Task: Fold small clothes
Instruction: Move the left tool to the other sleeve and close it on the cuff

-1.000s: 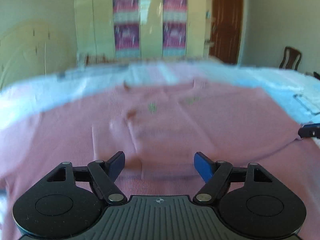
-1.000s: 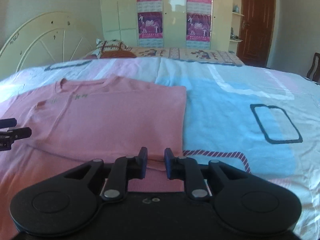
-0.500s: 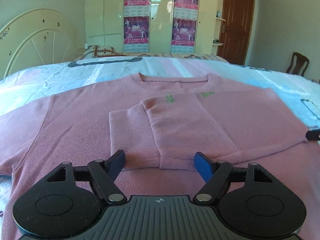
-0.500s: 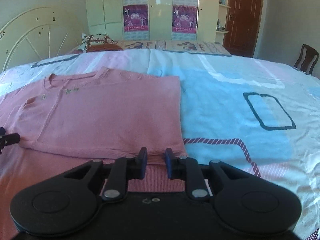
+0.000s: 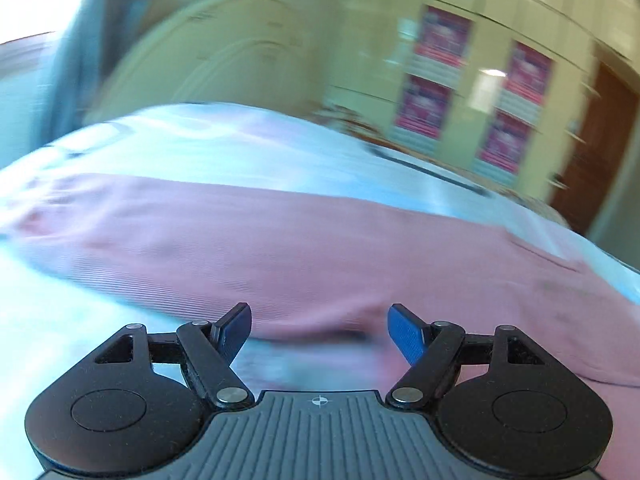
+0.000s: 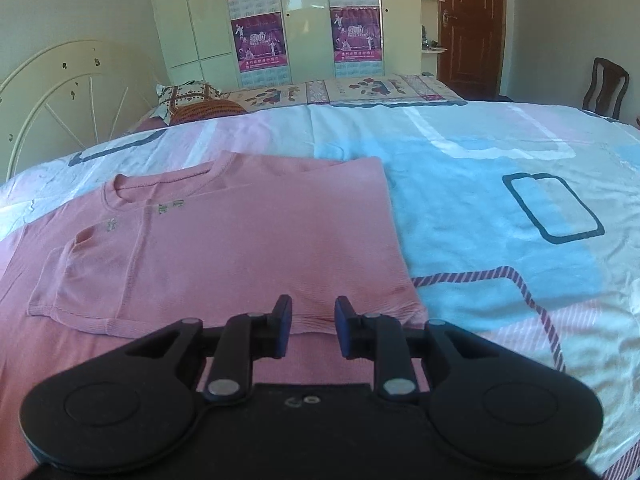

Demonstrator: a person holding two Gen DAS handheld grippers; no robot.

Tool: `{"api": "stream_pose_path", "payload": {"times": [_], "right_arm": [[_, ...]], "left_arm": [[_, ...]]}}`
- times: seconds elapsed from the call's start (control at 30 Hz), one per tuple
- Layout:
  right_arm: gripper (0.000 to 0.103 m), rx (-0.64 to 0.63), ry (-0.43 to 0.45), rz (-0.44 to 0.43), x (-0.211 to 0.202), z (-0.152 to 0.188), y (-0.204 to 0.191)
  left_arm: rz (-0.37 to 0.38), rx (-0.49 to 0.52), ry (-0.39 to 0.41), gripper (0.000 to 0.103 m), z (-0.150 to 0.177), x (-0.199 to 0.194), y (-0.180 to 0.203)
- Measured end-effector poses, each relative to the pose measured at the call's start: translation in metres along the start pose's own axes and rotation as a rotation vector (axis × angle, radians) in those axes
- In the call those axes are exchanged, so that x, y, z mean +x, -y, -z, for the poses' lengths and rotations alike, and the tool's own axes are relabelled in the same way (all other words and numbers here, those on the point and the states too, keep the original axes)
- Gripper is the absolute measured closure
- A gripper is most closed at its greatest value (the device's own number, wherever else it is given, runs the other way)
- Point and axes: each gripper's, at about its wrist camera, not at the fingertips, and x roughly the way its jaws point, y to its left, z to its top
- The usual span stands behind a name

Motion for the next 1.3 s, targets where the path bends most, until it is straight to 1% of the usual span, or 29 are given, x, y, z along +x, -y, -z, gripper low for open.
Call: {"api": "stream_pose_path", "payload": {"times": [0.03,0.07,0.1,0.17,0.2,0.27,0.33,0.43,0.5,0.53,0.6,0.63,0.67,0.7,0.73,0.8,0.87,0.93,1.0,1.07,1.2,1.23,1.3], "right_arm": [[0.079,-0.005,-0.002,-0.009,0.002,-0.001,-0.007],[0.079,-0.013,-0.004,-0.015,0.003,-0.001,-0.014],[0.079,-0.021,-0.005,-0.022,0.005,-0.002,-0.022],[0.080,-0.022,-0.009,-0.044,0.009,-0.003,-0.034],[0.080,-0.011,-0.012,-0.051,0.011,-0.003,-0.039],[0.080,0.034,-0.023,-0.058,0.017,-0.004,-0.044],[0.079,0.099,-0.032,-0.067,0.020,-0.006,-0.045],[0.079,0.148,-0.040,-0.057,0.024,-0.007,-0.049],[0.079,0.160,-0.040,-0.058,0.024,-0.007,-0.053],[0.079,0.161,-0.040,-0.055,0.023,-0.007,-0.054],[0.079,0.156,-0.043,-0.049,0.022,-0.008,-0.057],[0.079,0.154,-0.044,-0.048,0.022,-0.008,-0.058],[0.079,0.151,-0.043,-0.046,0.021,-0.009,-0.059],[0.079,0.150,-0.042,-0.045,0.021,-0.009,-0.058],[0.079,0.151,-0.041,-0.044,0.020,-0.010,-0.058],[0.079,0.151,-0.041,-0.042,0.021,-0.012,-0.056],[0.079,0.148,-0.043,-0.039,0.023,-0.013,-0.054],[0.079,0.153,-0.046,-0.036,0.026,-0.014,-0.051],[0.079,0.160,-0.041,-0.037,0.027,-0.015,-0.049],[0.079,0.167,-0.033,-0.041,0.025,-0.016,-0.046],[0.079,0.192,-0.024,-0.051,0.021,-0.016,-0.037],[0.079,0.199,-0.023,-0.054,0.021,-0.016,-0.035],[0.079,0.217,-0.019,-0.059,0.020,-0.015,-0.030]], "left_arm": [[-0.042,-0.030,0.004,0.035,-0.001,-0.002,-0.024],[-0.074,-0.069,0.003,0.038,-0.003,-0.003,-0.048],[-0.110,-0.124,-0.001,0.042,-0.004,0.000,-0.075],[-0.161,-0.245,0.001,0.045,-0.006,0.003,-0.121],[-0.173,-0.297,0.005,0.047,-0.007,0.006,-0.139],[-0.181,-0.378,0.019,0.047,-0.011,0.013,-0.169],[-0.158,-0.440,0.031,0.047,-0.014,0.022,-0.186],[-0.130,-0.506,0.056,0.047,-0.019,0.038,-0.207],[-0.120,-0.560,0.090,0.048,-0.020,0.048,-0.215],[-0.124,-0.585,0.100,0.050,-0.022,0.052,-0.218],[-0.132,-0.625,0.107,0.059,-0.028,0.061,-0.224],[-0.135,-0.643,0.108,0.068,-0.030,0.066,-0.227],[-0.135,-0.656,0.104,0.089,-0.033,0.071,-0.228],[-0.120,-0.681,0.095,0.091,-0.036,0.078,-0.232],[-0.101,-0.698,0.109,0.091,-0.038,0.081,-0.232],[-0.050,-0.688,0.153,0.091,-0.046,0.083,-0.222],[0.010,-0.666,0.172,0.091,-0.056,0.086,-0.202],[0.087,-0.589,0.183,0.091,-0.070,0.085,-0.168],[0.168,-0.486,0.174,0.091,-0.083,0.084,-0.122],[0.239,-0.384,0.145,0.091,-0.090,0.086,-0.071],[0.364,-0.198,0.071,0.091,-0.087,0.086,0.036],[0.383,-0.159,0.056,0.091,-0.084,0.085,0.061],[0.421,-0.129,0.011,0.091,-0.079,0.085,0.109]]}}
